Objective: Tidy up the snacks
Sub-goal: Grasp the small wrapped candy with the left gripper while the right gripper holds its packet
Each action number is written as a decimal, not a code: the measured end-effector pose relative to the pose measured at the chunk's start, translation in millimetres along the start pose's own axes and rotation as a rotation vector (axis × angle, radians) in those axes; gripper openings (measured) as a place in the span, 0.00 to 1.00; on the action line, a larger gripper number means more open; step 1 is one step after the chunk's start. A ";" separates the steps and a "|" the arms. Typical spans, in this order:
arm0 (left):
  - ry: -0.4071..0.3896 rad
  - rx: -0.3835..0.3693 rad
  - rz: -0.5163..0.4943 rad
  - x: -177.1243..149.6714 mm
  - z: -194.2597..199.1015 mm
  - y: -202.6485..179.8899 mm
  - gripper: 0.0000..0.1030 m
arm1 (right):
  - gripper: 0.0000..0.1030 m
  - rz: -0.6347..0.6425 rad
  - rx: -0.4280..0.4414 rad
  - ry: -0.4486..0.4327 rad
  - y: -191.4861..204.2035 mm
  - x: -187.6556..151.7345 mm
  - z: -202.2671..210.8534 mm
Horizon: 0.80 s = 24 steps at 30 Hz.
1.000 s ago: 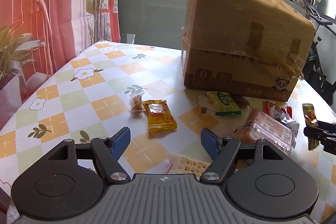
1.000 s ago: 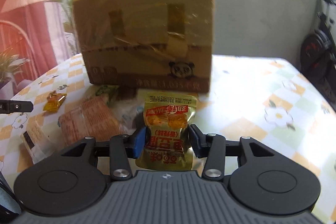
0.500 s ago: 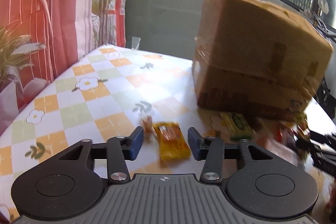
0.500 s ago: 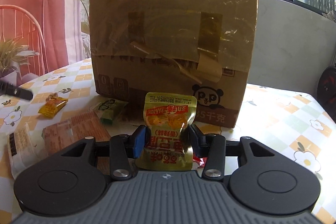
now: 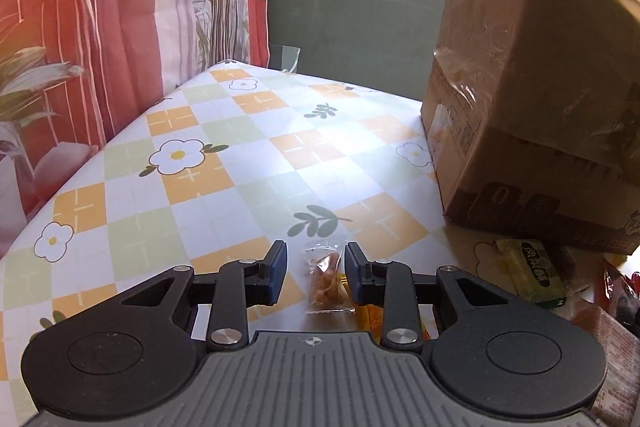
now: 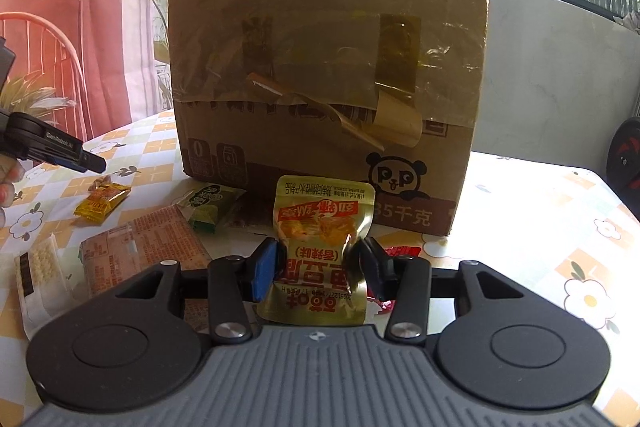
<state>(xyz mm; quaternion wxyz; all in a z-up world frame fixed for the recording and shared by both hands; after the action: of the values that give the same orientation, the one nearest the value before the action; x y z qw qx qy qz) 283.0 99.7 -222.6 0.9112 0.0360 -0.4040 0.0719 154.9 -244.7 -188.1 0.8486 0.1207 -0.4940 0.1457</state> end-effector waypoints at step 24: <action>-0.078 -0.085 -0.071 -7.5 31.5 -20.3 0.17 | 0.47 0.005 0.001 -0.007 1.2 -0.8 1.0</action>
<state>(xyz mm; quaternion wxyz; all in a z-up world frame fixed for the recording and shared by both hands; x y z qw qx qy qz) 258.3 75.0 -207.1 0.8975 0.0145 -0.4403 0.0207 153.3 -244.0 -188.2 0.8464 0.1201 -0.4973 0.1477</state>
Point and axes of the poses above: each gripper's, at about its wrist camera, not at the fingertips, and z roughly against the way its jaws point, y to its left, x to its top, the point moved 2 cm from there along -z, roughly the way its jaws point, and after that the axes turned 5 degrees about x, right-handed, at the moved point
